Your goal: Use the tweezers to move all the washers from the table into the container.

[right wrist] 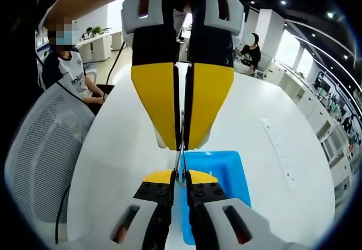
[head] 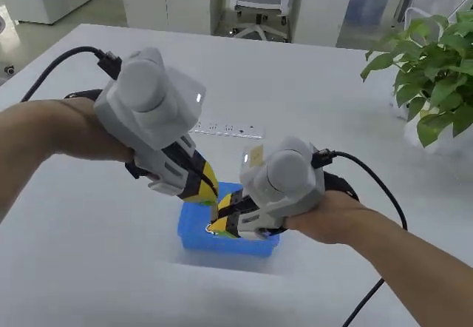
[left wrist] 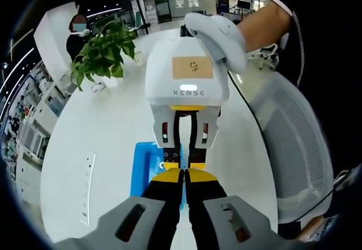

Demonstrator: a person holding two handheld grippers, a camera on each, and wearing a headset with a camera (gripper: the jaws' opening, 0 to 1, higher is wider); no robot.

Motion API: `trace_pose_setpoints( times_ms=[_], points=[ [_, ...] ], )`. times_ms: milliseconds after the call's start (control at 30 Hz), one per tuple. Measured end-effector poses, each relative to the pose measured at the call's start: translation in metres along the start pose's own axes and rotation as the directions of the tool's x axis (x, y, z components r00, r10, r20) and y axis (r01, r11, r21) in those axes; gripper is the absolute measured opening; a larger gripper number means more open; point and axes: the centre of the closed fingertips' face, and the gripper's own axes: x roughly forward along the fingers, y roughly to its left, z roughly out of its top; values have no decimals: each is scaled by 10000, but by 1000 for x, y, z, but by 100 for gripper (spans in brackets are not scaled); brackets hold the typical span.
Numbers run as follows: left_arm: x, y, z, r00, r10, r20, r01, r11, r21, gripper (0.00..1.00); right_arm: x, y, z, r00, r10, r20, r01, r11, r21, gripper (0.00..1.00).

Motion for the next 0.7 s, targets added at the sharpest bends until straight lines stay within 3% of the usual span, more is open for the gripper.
trace_pose_setpoints(
  times_ms=[367, 700],
  points=[
    [12, 19, 1, 9999, 1, 101, -2, 9999, 120, 5, -1, -21, -15, 9998, -155, -85, 156, 9999, 75, 10],
    [32, 34, -6, 9999, -99, 131, 97, 9999, 111, 5, 7, -33, -34, 9995, -48, -299, 51, 9999, 126, 10]
  ],
)
